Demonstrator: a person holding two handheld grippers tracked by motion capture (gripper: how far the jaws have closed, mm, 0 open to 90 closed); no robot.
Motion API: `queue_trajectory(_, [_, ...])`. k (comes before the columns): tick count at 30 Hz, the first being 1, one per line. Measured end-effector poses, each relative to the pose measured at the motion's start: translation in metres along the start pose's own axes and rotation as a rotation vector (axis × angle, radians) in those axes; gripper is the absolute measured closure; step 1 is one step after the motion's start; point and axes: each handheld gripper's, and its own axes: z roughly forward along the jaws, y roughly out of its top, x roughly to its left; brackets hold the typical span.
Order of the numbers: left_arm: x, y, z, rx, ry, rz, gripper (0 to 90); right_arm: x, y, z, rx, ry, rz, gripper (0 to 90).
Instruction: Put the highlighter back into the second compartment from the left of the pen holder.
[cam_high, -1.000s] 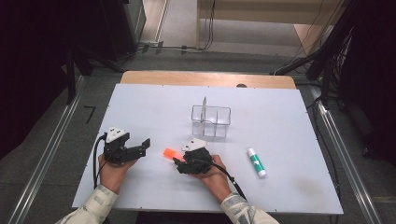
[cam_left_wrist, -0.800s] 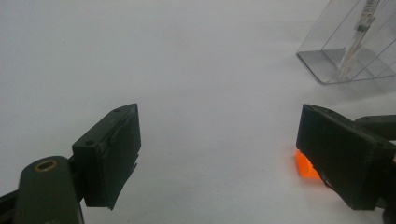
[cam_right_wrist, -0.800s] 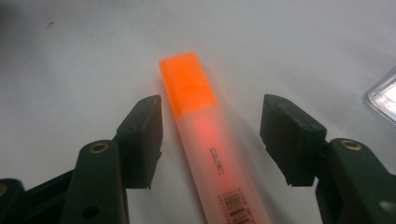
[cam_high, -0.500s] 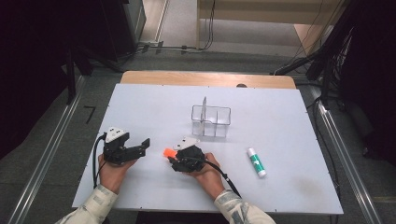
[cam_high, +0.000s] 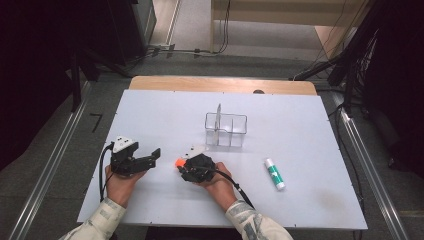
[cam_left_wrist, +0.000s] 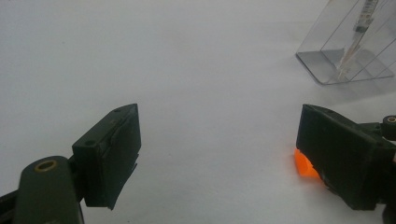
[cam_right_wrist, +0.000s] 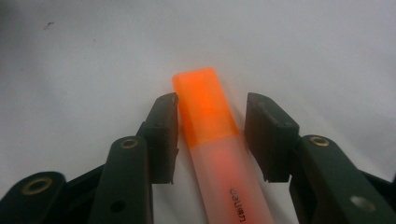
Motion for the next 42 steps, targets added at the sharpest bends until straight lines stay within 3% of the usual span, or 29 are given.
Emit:
queue_trajectory(8, [0.000, 0.000, 0.000, 0.001, -0.001, 0.001, 14.4, -0.003, 0.000, -0.001, 0.008, 0.001, -0.002, 63.8])
queue_trajectory(27, [0.000, 0.000, 0.000, 0.003, 0.000, 0.002, 14.4, -0.008, 0.000, -0.005, 0.010, 0.015, 0.028, 64.8])
queue_trajectory(42, [0.000, 0.000, 0.001, 0.006, 0.001, -0.001, 14.4, -0.023, 0.001, -0.028, -0.029, -0.004, 0.060, 64.7])
